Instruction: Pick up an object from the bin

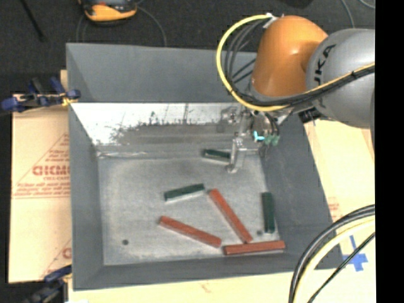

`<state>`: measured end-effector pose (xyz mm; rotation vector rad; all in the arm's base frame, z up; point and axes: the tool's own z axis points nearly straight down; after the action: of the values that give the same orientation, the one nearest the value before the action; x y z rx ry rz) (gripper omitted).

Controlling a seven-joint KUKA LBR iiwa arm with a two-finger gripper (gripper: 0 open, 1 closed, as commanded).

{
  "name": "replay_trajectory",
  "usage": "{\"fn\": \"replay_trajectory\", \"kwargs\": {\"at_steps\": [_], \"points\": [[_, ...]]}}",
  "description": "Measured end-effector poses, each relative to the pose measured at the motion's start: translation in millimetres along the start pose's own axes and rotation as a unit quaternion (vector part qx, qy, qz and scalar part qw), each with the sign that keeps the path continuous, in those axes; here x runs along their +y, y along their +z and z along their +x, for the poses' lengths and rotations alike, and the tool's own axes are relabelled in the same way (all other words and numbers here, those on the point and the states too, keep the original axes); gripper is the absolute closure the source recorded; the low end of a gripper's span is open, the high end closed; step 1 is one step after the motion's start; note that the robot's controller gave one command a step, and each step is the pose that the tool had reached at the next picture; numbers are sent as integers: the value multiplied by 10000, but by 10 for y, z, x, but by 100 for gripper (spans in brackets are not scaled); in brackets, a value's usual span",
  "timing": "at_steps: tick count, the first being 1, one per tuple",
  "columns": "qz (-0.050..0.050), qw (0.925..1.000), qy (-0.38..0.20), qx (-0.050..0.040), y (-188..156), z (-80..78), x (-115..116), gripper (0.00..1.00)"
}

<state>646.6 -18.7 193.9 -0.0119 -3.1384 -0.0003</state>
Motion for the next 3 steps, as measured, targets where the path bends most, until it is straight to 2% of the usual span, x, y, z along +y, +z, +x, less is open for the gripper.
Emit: {"fn": "replay_trajectory", "kwargs": {"at_steps": [1,2,3], "points": [[1,10000,0,-44,-53,-16,-1,0],[-5,9991,421,-61,603,-60,-125,0],[-17,9964,841,32,1238,-70,-386,0]]}}
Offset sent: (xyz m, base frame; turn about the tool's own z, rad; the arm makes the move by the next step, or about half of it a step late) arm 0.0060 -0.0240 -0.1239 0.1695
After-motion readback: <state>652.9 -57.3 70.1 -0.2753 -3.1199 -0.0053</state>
